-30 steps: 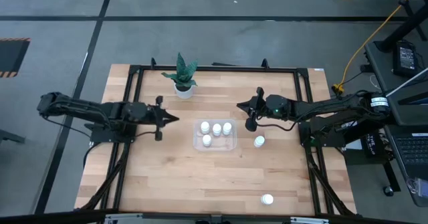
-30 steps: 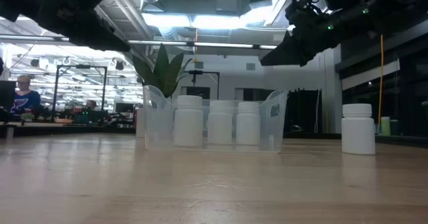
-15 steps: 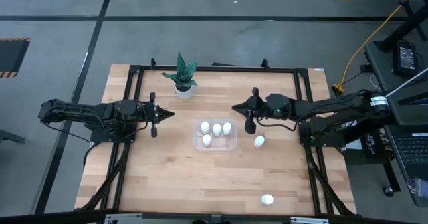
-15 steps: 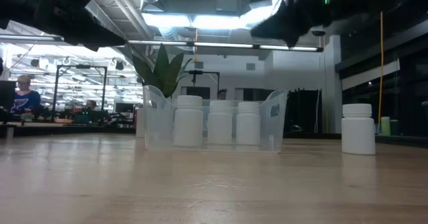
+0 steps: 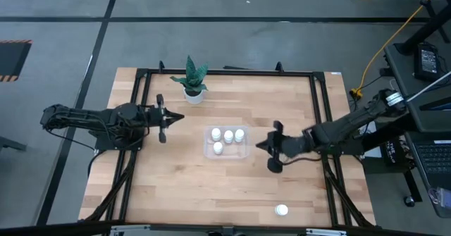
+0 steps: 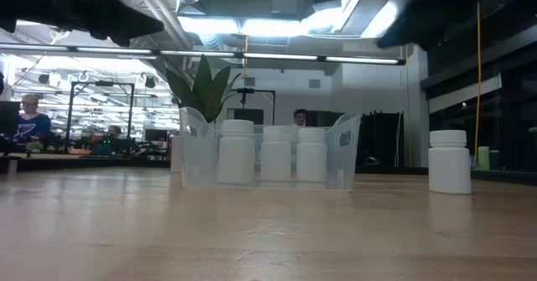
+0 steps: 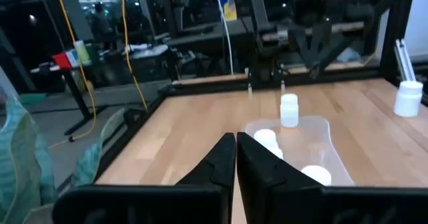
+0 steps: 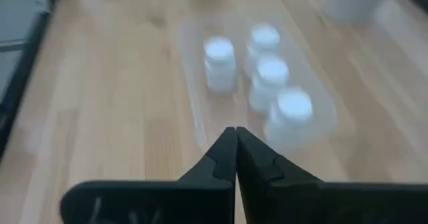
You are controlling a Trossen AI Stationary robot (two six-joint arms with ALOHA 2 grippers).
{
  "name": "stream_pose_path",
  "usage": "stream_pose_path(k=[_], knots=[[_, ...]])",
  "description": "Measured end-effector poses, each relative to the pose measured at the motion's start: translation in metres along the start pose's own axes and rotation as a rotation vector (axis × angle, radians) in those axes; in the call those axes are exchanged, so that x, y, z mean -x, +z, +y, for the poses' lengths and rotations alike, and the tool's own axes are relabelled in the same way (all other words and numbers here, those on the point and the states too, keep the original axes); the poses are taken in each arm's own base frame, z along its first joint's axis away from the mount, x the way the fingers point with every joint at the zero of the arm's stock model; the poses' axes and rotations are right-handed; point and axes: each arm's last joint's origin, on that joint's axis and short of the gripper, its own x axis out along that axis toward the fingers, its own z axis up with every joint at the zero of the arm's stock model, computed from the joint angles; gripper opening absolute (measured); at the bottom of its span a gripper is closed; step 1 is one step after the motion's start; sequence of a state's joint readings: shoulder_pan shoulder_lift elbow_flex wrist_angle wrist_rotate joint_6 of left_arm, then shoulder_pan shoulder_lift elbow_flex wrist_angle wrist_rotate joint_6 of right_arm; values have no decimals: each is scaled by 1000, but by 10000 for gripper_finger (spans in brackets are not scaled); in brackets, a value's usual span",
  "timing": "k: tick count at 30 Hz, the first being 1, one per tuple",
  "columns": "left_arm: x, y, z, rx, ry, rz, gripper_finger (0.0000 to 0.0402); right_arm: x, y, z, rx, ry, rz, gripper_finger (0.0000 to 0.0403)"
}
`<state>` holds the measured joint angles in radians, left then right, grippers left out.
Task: Pick and place pill bottles into a basket
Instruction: Put the white medicine bottle into the transparent bin
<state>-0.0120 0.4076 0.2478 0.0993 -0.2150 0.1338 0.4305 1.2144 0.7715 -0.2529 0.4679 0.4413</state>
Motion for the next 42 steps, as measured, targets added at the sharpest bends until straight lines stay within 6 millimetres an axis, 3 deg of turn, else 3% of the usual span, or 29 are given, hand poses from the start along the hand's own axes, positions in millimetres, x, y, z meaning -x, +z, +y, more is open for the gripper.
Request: stream_pose_path(k=[6, 14, 23, 32, 42], knots=[[0, 0, 0, -8, 1, -5, 2, 17, -23, 18, -149, -37, 94, 4], [0, 1, 0, -35, 1, -9, 10, 49, -21, 13, -242, -212, 299, 4], [0, 1, 0, -35, 2, -9, 8, 52, -23, 12, -268, -224, 346, 41], [0, 1, 0, -35, 2, -9, 6, 45, -18, 2, -307, -255, 361, 149], [0, 1, 0, -36, 2, -9, 7, 41, -17, -3, -127, -239, 381, 280]])
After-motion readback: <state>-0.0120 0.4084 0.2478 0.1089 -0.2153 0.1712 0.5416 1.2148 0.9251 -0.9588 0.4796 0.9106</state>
